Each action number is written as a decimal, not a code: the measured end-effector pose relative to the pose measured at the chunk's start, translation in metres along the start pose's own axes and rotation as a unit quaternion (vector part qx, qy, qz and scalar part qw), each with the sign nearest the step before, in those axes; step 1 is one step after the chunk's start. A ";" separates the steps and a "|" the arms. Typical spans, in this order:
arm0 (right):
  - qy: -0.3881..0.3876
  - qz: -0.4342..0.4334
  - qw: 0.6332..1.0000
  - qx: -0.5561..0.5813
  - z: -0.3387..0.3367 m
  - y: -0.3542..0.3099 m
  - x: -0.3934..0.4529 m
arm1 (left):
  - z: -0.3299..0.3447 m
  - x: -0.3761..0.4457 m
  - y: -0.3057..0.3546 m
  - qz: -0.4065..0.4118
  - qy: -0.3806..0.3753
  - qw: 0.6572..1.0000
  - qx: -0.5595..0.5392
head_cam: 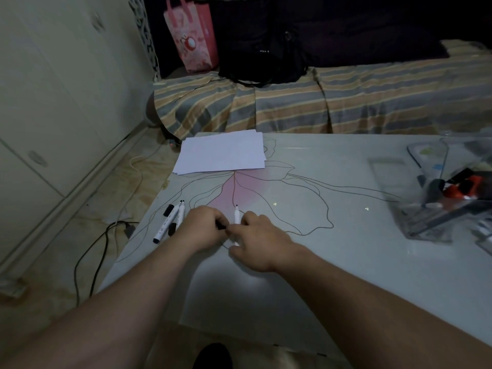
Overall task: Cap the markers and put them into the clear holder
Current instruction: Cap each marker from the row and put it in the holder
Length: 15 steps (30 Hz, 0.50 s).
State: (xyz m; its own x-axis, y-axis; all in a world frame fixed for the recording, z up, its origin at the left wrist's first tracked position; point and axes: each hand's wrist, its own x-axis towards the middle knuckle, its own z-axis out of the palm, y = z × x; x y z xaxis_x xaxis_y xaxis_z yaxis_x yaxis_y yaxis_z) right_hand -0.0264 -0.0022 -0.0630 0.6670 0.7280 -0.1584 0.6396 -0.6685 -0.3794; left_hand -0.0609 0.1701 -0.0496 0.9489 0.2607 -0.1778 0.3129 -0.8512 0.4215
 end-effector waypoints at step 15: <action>0.030 0.164 0.985 -0.046 -0.021 0.067 -0.028 | 0.020 0.012 0.016 0.015 -0.024 1.000 -0.001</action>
State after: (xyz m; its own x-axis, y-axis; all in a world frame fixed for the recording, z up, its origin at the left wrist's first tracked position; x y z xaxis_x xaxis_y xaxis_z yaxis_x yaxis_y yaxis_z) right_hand 0.0062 -0.0704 -0.0651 0.8631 0.4628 -0.2024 0.4165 -0.8788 -0.2331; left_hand -0.0455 0.1502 -0.0624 0.9549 0.2128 -0.2073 0.2842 -0.8577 0.4285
